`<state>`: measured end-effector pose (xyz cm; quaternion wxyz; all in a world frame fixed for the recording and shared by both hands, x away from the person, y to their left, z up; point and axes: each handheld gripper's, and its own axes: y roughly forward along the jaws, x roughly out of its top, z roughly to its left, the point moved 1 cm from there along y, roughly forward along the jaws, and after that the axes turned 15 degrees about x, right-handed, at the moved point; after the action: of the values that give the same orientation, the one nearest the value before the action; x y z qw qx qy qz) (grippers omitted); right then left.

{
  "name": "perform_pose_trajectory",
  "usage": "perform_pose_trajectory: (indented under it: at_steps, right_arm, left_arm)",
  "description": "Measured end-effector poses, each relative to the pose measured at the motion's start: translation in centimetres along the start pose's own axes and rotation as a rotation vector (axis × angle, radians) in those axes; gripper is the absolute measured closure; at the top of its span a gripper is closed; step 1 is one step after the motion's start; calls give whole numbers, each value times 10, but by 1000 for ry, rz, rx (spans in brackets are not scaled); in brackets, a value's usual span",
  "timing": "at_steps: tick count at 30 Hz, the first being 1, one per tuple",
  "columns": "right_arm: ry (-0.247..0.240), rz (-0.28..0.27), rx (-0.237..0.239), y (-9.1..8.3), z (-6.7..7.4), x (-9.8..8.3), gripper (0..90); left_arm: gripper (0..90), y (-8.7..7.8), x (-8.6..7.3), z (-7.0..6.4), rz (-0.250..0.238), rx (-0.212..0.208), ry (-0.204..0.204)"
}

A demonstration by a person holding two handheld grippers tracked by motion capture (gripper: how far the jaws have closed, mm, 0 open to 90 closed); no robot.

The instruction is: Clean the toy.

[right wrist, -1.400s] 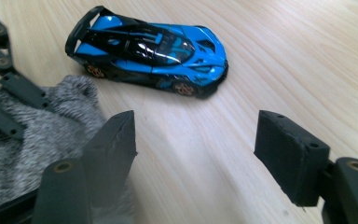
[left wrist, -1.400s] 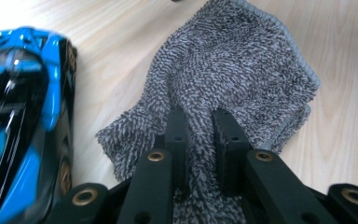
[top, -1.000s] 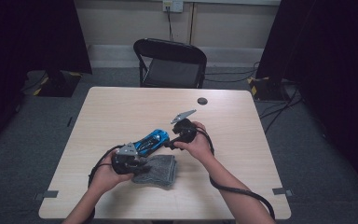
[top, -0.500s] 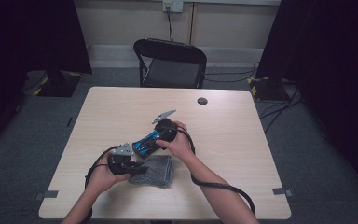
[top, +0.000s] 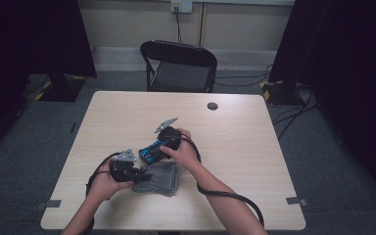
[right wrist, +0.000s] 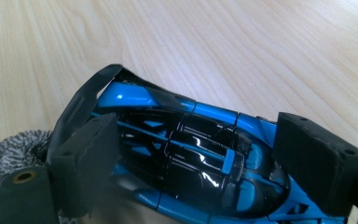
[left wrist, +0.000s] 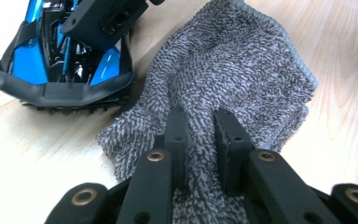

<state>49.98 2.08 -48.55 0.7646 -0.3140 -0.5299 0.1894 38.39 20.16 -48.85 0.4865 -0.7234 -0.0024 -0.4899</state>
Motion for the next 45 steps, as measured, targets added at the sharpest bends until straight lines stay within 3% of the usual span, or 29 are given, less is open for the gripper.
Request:
perform_pose_trajectory:
  at_steps: [7, 17, 24, 29, 34, 39, 45]
  right_arm:
    - [5, -47, 7, 2, -2, -6, 90]
    - [4, -41, 5, 2, -3, -5, 90]
    - [4, -52, 4, 2, -2, -7, 90]
    - [4, -54, 4, 2, -2, -7, 90]
    - [-2, -64, 4, 2, -3, -8, 90]
    - [-1, -67, 3, 2, -3, -9, 90]
    - [-2, -70, 3, 2, -3, -9, 90]
  left_arm:
    - [766, -3, -2, 4, 15, 43, 16]
    - [767, -13, -7, 26, 55, 132, 12]
    - [769, -18, -11, 47, 48, 208, -46]
    - [771, -17, -8, 56, 47, 268, -36]
    - [773, -16, -8, 65, 43, 332, -73]
    - [775, -15, -5, 73, 35, 369, -111]
    - [776, -17, -4, 80, 36, 409, -129]
